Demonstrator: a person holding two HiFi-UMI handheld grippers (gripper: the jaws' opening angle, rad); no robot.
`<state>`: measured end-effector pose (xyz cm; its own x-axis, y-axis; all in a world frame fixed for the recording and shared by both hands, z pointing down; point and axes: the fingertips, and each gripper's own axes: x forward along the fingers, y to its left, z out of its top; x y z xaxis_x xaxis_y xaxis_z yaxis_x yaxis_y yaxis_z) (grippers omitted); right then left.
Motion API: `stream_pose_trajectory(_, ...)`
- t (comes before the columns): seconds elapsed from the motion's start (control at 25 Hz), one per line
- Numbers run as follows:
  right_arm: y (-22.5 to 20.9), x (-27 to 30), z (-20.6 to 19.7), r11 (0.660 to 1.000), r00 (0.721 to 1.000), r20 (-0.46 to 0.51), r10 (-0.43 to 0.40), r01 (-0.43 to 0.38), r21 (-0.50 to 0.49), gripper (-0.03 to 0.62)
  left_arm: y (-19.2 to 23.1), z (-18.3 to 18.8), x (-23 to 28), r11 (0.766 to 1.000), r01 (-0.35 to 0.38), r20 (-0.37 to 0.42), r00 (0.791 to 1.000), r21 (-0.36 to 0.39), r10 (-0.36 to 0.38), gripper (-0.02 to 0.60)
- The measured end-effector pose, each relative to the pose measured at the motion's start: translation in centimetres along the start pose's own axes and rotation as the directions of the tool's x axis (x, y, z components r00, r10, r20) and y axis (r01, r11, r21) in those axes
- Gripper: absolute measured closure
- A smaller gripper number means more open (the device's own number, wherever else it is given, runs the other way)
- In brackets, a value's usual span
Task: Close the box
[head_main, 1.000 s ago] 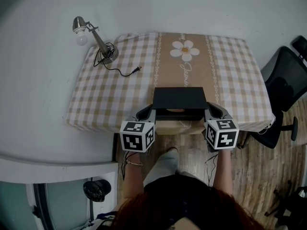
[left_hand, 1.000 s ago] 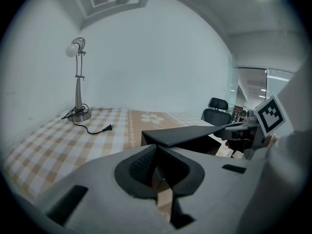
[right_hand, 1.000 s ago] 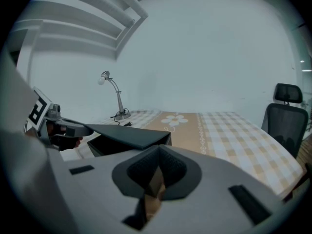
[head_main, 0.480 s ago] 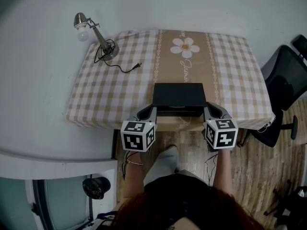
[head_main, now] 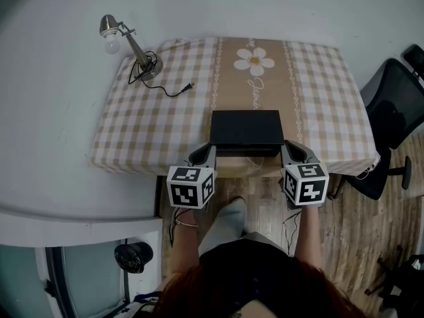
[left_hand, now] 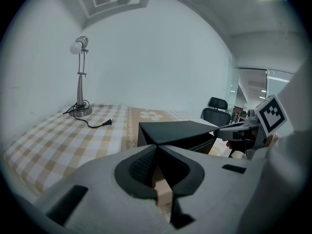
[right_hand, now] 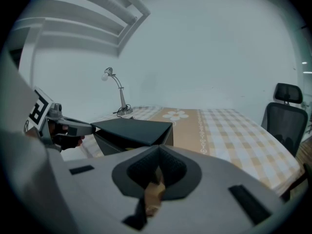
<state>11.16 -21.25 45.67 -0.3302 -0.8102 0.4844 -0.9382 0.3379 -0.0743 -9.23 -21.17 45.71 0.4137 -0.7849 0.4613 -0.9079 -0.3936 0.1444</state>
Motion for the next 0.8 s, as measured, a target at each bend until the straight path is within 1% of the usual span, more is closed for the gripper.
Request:
stream_pose_trajectory(0.24,0.1,-0.4,-0.3,1.0,1.0,-0.003,-0.002,0.002,-0.014,0.577,0.0,-0.2,-0.3,1.0,-0.01,-0.005,1.0,0.016,0.01,0.552)
stream_pose_trajectory(0.8,0.2,-0.8,-0.8,1.0,1.0,-0.007,-0.01,0.01,-0.007,0.577,0.0,-1.1,-0.8,0.999,-0.016,-0.024,1.0,0.032,0.017,0.552)
